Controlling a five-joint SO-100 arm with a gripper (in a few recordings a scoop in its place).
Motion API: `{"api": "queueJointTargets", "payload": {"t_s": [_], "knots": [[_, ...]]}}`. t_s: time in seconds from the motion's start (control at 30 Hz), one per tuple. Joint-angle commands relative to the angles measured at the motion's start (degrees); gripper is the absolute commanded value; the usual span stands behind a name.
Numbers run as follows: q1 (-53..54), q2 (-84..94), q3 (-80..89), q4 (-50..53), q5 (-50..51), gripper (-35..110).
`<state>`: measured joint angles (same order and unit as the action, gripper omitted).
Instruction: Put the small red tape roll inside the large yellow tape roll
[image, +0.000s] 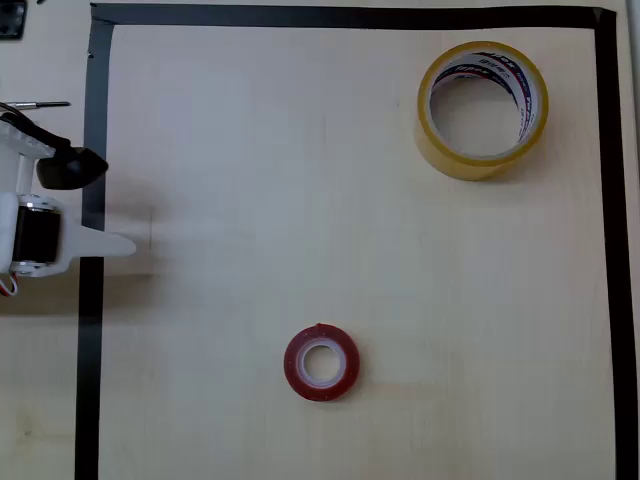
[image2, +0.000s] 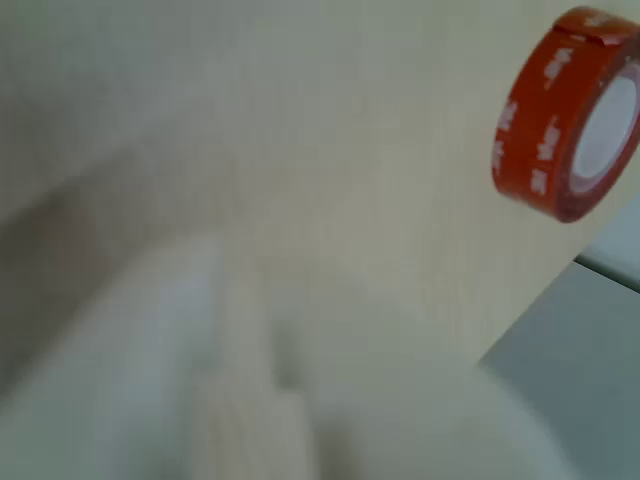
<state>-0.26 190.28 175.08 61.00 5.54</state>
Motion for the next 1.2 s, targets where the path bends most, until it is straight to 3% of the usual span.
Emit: {"api": "queueJointTargets", "payload": {"t_s": [0.0, 0.4, 0.63, 0.8, 1.17], "knots": [[-2.37, 0.79, -14.41, 6.77, 0.26, 0], [-0.35, -1.93, -20.39, 7.12, 0.26, 0], [3.78, -33.13, -33.22, -3.69, 0.35, 0], [7.82, -58.71, -48.43, -4.48, 1.76, 0], [11.25, -86.92, -66.80, -7.12, 2.29, 0]]}}
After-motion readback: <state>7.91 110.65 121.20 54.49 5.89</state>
